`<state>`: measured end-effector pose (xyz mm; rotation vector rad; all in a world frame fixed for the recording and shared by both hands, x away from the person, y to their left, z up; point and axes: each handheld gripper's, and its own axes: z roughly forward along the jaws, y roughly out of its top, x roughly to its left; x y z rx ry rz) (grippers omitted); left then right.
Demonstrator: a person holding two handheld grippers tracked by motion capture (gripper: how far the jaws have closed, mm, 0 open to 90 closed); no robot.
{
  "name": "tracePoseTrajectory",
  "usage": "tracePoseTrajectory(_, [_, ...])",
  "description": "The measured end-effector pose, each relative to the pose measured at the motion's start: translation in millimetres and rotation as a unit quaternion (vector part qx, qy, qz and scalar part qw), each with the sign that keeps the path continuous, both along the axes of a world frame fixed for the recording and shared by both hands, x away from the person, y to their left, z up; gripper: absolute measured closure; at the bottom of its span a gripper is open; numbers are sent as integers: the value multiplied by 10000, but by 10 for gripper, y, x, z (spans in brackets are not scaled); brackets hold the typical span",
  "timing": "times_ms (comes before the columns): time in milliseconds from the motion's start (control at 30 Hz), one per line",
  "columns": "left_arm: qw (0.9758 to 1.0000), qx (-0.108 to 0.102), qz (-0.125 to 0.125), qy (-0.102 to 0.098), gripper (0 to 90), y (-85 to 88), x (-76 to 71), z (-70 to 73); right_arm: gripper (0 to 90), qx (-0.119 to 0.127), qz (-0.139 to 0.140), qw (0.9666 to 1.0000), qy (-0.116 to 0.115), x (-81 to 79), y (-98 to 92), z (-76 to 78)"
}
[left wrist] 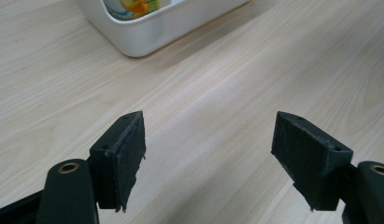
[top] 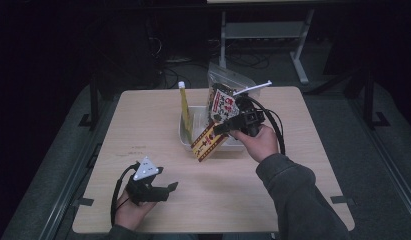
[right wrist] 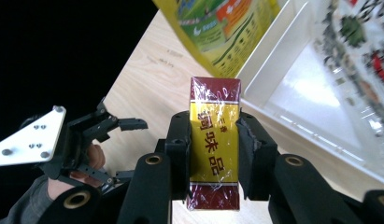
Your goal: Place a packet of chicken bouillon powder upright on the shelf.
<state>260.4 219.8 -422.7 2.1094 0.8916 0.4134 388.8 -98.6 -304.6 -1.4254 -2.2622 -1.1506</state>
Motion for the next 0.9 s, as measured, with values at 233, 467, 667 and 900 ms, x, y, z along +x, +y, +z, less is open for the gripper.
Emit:
tracePoseTrajectory(233, [10000,-24,51,7,253,42,9,4,682,-71,-224,9997,-70,82,-29,133])
tracePoseTrajectory(467, [9999,-68,81,29,254,81,18,6,681,-206,-453,9987,-130,183,29,233])
tracePoseTrajectory(667, [9999,-80,98,22,253,100,26,11,681,-282,-595,9977,-153,292,146,289])
tracePoseTrajectory(900, [9998,-120,137,35,253,137,34,13,681,-446,-762,9959,-193,410,300,320])
